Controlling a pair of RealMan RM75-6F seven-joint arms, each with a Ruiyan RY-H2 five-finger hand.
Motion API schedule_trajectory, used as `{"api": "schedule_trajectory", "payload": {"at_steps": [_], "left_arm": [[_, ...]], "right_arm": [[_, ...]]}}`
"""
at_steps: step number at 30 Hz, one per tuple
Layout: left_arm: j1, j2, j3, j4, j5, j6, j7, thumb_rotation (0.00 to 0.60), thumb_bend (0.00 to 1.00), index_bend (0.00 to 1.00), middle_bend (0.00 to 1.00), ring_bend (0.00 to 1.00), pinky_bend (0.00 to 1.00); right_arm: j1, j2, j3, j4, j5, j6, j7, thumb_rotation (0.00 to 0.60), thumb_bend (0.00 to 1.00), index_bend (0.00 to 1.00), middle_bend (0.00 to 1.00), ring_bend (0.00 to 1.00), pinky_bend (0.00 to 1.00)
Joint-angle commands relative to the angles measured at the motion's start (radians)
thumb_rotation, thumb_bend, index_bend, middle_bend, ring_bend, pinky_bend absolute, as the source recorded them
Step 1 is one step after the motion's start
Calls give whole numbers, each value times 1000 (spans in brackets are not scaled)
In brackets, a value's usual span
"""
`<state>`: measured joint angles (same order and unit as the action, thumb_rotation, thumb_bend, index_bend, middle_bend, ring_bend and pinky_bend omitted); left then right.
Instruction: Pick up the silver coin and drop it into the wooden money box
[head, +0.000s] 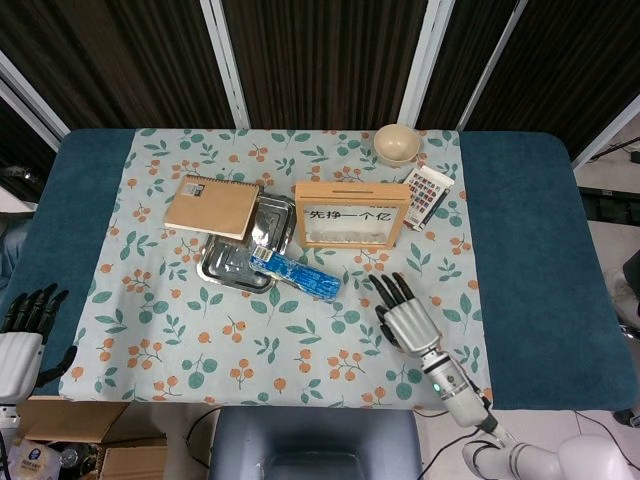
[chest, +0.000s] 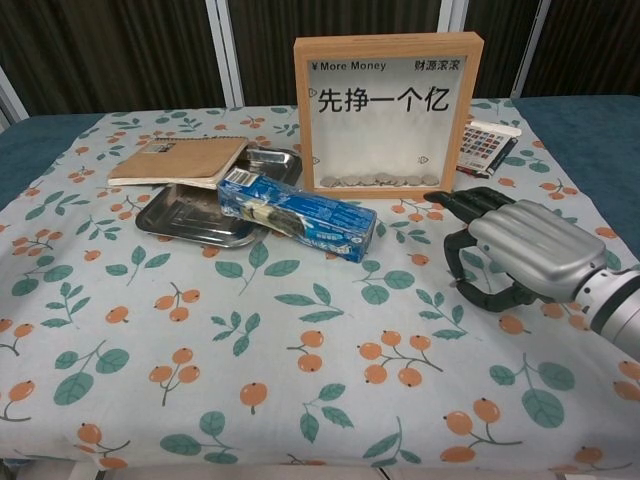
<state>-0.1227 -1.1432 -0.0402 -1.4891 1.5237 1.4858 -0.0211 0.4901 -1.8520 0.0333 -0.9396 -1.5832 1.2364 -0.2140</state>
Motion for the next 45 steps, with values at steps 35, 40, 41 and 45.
{"api": "schedule_trajectory", "payload": {"at_steps": [35,40,41,45], "left_arm": [[-9,-3,-2,5,5,-10,-26,600,330,0,0,0,0],[-10,-3,-4,6,2,-11,-27,600,330,0,0,0,0],[-10,-3,-5,7,1,-11,-27,600,330,0,0,0,0],[-10,-2,-4,13,-7,-17,-30,600,330,0,0,0,0]], "right_arm": [[306,443,482,-489,399,-141,-143,600,575,751,50,0,0],[350,433,489,-464,461,-192,-185,600,575,747,51,0,0],[360,430,490,-457,475,-204,-195,600,575,747,51,0,0],[435,396,495,-407,637,-298,-279,600,577,751,51,0,0]]}}
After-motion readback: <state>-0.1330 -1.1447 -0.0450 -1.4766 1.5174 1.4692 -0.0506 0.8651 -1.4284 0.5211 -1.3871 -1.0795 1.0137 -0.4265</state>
